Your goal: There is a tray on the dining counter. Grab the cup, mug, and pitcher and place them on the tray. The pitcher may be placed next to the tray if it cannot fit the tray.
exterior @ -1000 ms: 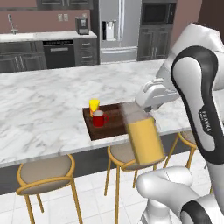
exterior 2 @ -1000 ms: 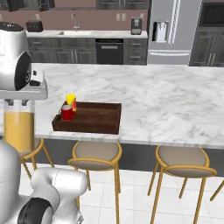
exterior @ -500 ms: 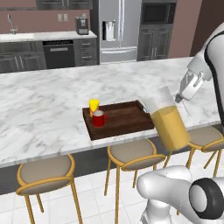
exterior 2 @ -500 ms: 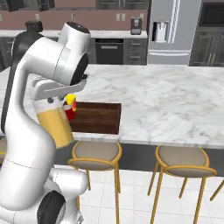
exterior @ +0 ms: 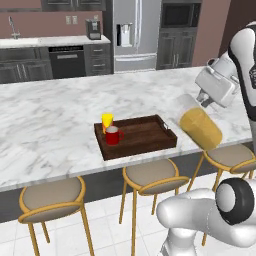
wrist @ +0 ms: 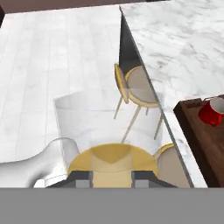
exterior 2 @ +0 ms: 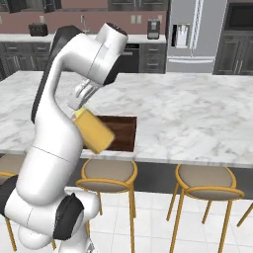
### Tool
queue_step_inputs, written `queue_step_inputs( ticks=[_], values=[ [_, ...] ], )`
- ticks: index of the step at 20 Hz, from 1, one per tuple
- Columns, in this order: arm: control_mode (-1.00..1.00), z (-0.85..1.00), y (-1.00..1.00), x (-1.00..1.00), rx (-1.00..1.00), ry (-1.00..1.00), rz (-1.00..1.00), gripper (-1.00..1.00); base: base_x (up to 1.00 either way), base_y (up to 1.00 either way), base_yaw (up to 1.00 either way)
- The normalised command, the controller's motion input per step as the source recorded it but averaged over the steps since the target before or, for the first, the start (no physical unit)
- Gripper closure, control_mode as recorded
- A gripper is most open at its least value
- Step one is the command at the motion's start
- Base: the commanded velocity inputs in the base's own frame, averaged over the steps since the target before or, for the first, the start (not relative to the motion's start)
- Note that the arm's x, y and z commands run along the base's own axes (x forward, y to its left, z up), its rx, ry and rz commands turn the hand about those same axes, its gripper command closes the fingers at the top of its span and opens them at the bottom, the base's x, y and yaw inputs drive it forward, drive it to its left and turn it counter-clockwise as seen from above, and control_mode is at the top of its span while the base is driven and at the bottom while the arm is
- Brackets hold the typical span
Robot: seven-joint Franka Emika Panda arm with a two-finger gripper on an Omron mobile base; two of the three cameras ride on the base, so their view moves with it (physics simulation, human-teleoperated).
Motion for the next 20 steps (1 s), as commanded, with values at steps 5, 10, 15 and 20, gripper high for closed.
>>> queue_step_inputs(
  ticks=[5, 10, 15, 20],
  values=[
    [-1.00, 0.00, 0.00, 0.50, 0.11, -0.11, 0.28, 1.00, 0.00, 0.00, 0.00],
    [-1.00, 0.00, 0.00, 0.38, 0.13, -0.05, 0.22, 1.00, 0.00, 0.00, 0.00],
    [-1.00, -0.06, 0.08, 0.33, 0.11, -0.03, 0.17, 1.00, 0.00, 0.00, 0.00],
    [-1.00, -0.17, 0.11, 0.33, 0.09, -0.01, 0.11, 1.00, 0.00, 0.00, 0.00]
  ],
)
